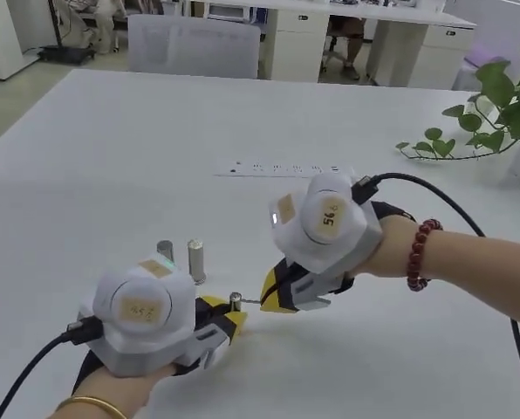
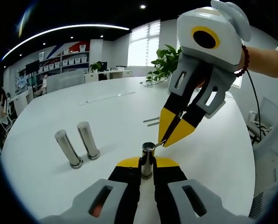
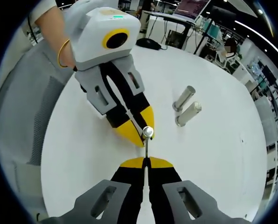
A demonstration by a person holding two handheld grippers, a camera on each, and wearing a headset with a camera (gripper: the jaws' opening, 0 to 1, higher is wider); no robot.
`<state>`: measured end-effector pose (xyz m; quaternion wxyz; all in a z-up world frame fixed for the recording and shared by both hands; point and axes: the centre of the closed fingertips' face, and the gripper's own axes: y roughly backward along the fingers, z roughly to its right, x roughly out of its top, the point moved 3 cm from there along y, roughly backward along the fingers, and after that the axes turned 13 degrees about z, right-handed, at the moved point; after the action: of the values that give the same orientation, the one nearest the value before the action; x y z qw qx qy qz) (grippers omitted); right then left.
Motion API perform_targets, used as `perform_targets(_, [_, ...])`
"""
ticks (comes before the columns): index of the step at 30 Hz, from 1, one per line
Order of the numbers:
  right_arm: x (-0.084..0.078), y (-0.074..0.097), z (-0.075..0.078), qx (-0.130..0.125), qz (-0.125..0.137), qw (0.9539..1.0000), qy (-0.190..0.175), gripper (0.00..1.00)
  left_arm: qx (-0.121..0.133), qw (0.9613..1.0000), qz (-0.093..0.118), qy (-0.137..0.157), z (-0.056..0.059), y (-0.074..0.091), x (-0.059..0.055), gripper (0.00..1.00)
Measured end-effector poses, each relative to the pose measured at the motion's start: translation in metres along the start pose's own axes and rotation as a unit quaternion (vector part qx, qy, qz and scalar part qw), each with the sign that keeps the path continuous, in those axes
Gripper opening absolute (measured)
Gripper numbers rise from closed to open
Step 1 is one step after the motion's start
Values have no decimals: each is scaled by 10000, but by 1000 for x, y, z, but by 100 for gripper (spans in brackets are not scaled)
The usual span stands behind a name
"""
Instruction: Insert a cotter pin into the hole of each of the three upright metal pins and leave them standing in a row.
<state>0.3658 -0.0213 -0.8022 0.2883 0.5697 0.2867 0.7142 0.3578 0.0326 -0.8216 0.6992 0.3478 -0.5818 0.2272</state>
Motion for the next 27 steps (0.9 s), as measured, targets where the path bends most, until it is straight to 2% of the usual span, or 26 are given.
perform_targets(7, [0, -1, 1, 28, -111, 9999, 90, 3, 92, 10000, 26, 24, 0, 0, 0, 8])
perform_targets(14, [2, 2, 1, -12, -397, 9986, 345, 3, 213, 9998, 44, 49, 1, -1, -1, 8])
perform_targets(21, [7, 2, 2, -27, -367, 9983, 448, 3, 258, 9996, 51, 56, 2, -1, -1, 8])
perform_targets(27, [8, 2, 1, -42, -228, 9994, 266, 3, 251, 9997, 62, 58, 2, -1, -1, 8])
